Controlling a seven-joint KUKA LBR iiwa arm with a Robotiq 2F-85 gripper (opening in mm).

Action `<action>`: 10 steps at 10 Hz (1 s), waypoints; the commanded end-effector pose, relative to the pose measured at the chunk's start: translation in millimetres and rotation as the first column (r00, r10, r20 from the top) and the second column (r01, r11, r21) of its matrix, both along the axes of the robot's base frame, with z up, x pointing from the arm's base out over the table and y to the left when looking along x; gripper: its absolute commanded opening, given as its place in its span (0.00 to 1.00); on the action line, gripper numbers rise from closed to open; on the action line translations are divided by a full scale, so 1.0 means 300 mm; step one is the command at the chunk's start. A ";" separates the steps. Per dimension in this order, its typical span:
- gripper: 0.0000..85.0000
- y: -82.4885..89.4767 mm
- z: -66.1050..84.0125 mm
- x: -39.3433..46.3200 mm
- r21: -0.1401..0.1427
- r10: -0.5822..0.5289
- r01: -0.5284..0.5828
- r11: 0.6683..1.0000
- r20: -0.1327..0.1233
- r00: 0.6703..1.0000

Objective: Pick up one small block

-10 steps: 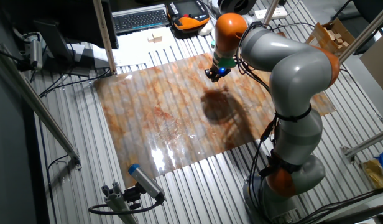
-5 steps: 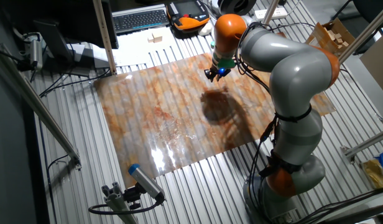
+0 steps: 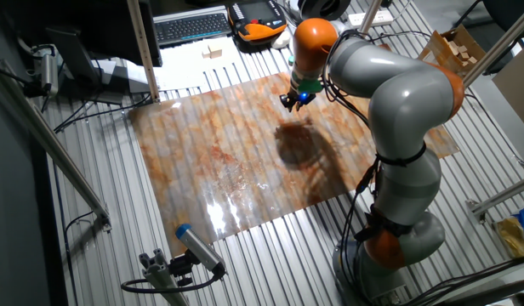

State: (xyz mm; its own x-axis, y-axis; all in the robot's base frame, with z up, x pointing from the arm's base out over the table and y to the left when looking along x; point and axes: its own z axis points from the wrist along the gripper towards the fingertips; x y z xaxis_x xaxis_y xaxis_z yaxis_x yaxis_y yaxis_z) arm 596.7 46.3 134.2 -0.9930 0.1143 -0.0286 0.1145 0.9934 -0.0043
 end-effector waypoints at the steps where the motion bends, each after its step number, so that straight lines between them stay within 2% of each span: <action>1: 0.00 -0.001 0.000 0.000 0.000 0.003 -0.003 1.000 -0.003 1.000; 4: 0.00 0.000 -0.003 0.000 -0.016 -0.003 0.003 1.000 0.007 1.000; 10: 0.00 0.003 -0.003 -0.001 -0.015 -0.002 0.002 1.000 0.009 1.000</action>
